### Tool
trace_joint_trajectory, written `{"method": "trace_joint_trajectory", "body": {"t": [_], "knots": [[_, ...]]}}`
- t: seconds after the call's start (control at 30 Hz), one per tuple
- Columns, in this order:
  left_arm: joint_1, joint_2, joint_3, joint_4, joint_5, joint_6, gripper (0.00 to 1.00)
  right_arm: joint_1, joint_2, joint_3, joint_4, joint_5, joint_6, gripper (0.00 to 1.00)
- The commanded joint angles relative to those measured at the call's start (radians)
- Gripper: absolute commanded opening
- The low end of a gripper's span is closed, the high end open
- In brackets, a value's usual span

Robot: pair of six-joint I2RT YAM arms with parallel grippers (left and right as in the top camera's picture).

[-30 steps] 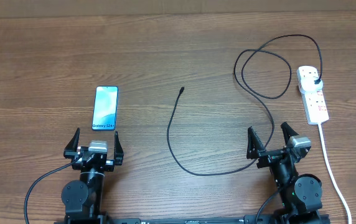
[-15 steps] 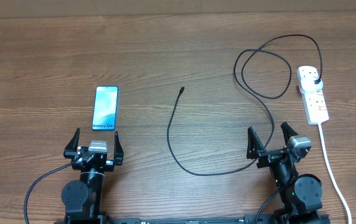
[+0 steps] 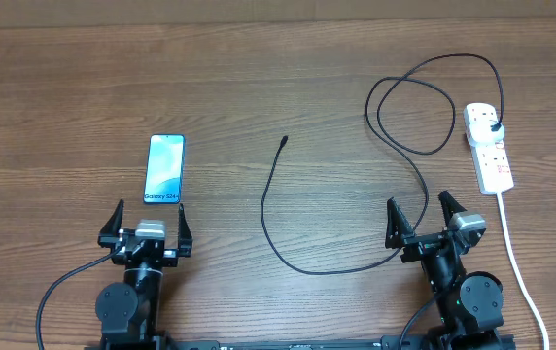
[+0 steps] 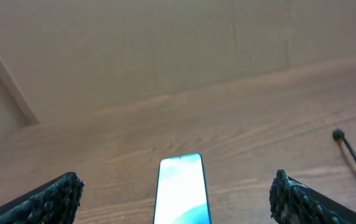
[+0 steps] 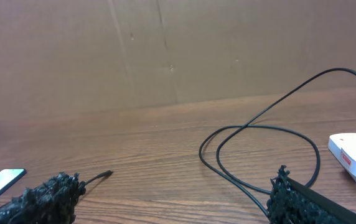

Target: Plug charger to phone and switch on socket

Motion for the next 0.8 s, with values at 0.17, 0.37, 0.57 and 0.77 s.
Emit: {"method": "trace_joint_trajectory", "body": {"t": [0.17, 0.37, 0.57, 0.77], "knots": [[0.01, -0.01, 0.007, 0.081, -0.042, -0.177, 0.99, -0.005, -0.01, -0.011, 0.004, -0.002, -0.007, 1.0], [0.01, -0.009, 0.064, 0.105, -0.035, -0.232, 1.0, -0.005, -0.01, -0.011, 0.005, -0.002, -0.007, 1.0], [0.01, 0.021, 0.194, 0.069, -0.035, -0.23, 1.0, -0.005, -0.01, -0.011, 0.005, -0.002, -0.007, 1.0], [0.01, 0.216, 0.403, 0.027, 0.003, -0.23, 1.0, -0.005, -0.01, -0.011, 0.005, -0.002, -0.007, 1.0]]}}
